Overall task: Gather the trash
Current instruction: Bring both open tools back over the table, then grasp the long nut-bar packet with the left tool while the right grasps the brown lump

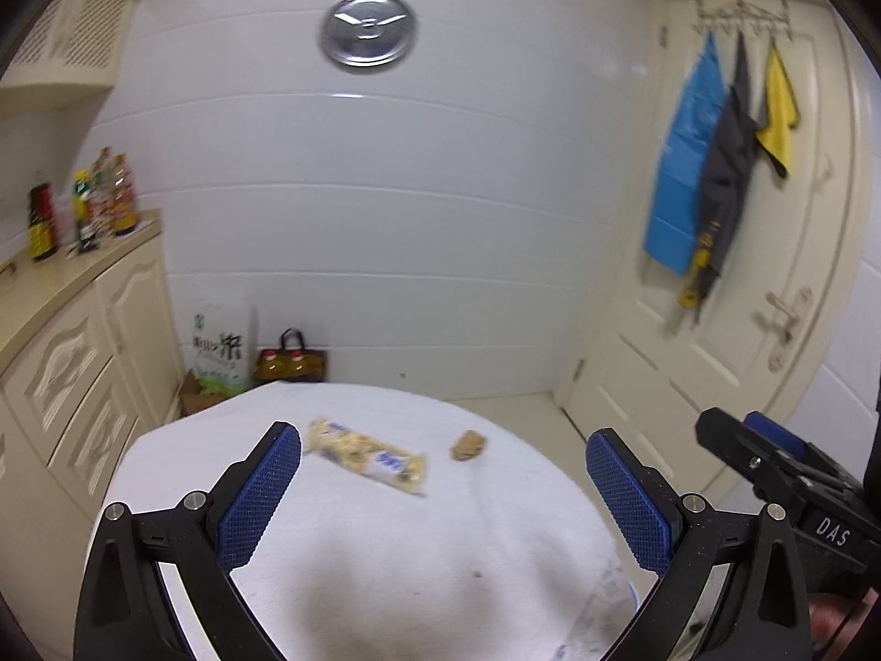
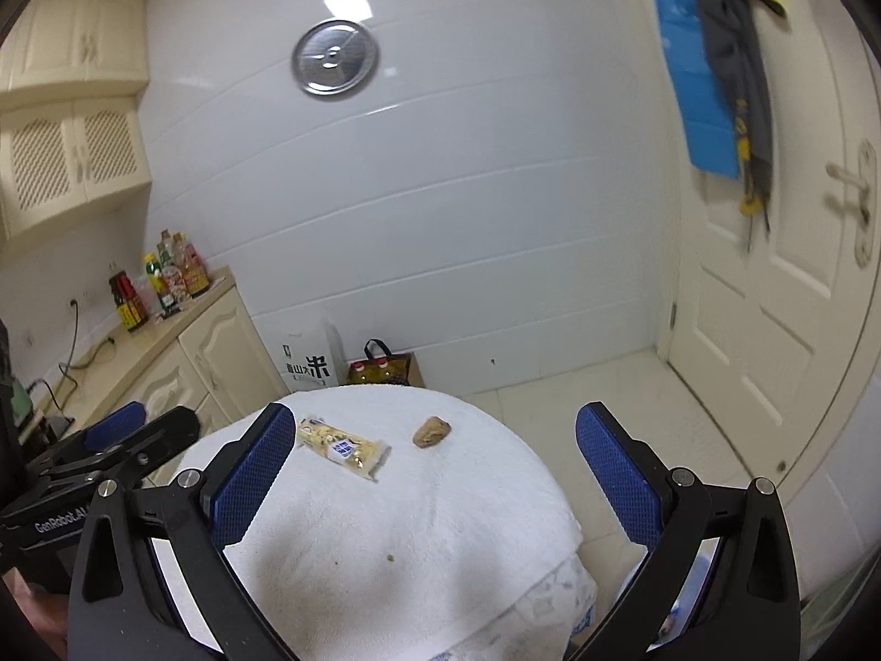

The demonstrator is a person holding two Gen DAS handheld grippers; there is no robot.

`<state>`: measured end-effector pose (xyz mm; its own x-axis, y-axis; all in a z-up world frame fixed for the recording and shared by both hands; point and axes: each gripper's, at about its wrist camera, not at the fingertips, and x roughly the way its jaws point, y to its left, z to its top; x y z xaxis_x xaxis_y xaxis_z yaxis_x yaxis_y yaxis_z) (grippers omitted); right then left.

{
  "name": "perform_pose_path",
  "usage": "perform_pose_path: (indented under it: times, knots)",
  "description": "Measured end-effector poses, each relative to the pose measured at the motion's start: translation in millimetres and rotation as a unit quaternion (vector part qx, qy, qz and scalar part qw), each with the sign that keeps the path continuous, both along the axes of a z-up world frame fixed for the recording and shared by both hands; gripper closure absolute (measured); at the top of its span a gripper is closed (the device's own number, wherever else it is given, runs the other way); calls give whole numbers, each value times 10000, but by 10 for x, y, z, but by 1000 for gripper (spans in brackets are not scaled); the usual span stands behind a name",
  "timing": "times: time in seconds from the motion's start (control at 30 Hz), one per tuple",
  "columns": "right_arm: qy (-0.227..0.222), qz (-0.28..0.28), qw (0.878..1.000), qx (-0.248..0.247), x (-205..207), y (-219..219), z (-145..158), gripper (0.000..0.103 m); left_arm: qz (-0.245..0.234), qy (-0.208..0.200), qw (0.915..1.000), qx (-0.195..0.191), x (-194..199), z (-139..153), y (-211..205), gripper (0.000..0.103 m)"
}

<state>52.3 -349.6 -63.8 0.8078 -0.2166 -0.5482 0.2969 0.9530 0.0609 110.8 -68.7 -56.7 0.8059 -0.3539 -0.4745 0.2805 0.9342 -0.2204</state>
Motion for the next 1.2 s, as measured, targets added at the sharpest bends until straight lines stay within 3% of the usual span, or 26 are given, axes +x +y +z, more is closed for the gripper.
perform_pose_path:
  times: [0.13,0.17,0.33,0.83,1.03,1.2]
  knots:
    - [143,150,9996,-202,149,112,-101,0,363,33,9992,169,-35,-129,87,1]
    - [195,189,9993,-241,196,131,-143,0,194,126,9997,88,-21,-187,91,1]
    - [493,270,9982,-224,433,108,-418,0,369,569,9975,181,128,-473,101,1]
    - [1479,66,9888,161,1271,-337,-1413,1,441,1555,9866,219,1283,-859,-616,1]
    - [1847,48,9823,307,1592,-447,-1757,15,608,1812,9813,233,1854,-1060,-840,1]
    - [2051,50,9782,316,1830,-475,-1973,36,783,2011,9763,137,2227,-1179,-1002,1]
